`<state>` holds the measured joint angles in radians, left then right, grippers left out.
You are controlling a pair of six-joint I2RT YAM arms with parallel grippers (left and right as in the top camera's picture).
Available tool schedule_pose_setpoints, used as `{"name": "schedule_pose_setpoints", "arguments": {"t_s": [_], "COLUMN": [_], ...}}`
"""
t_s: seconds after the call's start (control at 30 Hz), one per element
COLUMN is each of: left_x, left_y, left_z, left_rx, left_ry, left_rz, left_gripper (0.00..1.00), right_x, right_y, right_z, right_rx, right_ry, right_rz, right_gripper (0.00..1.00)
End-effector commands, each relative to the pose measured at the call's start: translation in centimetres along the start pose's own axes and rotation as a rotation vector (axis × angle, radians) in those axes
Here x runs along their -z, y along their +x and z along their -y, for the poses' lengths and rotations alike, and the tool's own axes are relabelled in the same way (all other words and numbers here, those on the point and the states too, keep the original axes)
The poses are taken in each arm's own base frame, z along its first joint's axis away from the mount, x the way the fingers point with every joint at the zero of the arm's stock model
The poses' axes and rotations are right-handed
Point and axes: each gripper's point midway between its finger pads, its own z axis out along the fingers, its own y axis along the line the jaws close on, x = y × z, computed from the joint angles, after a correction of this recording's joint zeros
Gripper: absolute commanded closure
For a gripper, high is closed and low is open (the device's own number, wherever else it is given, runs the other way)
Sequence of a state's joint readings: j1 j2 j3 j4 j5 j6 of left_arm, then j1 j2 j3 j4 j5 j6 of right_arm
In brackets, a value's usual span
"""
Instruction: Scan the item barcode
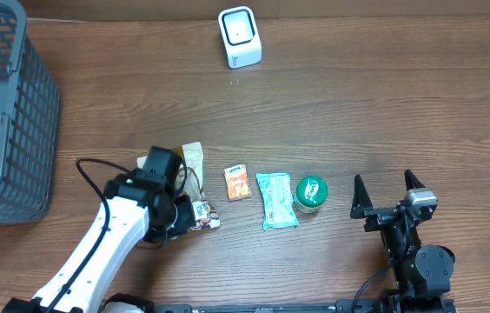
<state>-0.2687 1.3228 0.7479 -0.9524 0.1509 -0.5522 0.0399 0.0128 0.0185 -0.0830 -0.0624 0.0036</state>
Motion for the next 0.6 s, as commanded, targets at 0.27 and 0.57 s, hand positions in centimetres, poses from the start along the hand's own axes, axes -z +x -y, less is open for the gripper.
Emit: {"name": "schedule_pose_setpoints", "arguments": {"t_s": [0.27, 0.57], "left_x": [-1.2, -1.1], "left_y": [-1.4, -2.1], "left_z": [-1.6, -1.7], "left_rx": [0.014, 0.013], "left_ry": [-0.081, -0.089], "left_rz": [0.096, 0.128], "left_gripper": [0.96, 0.96], "right_x": [0.0, 0.0], "right_y": [0.2, 0.2], "right_z": [0.2, 0.2], "right_rx": [0.004, 0.004], "right_ry": [0.010, 0.010], "right_rz": [0.003, 0.003], "right_gripper": [0.00, 0.00]}}
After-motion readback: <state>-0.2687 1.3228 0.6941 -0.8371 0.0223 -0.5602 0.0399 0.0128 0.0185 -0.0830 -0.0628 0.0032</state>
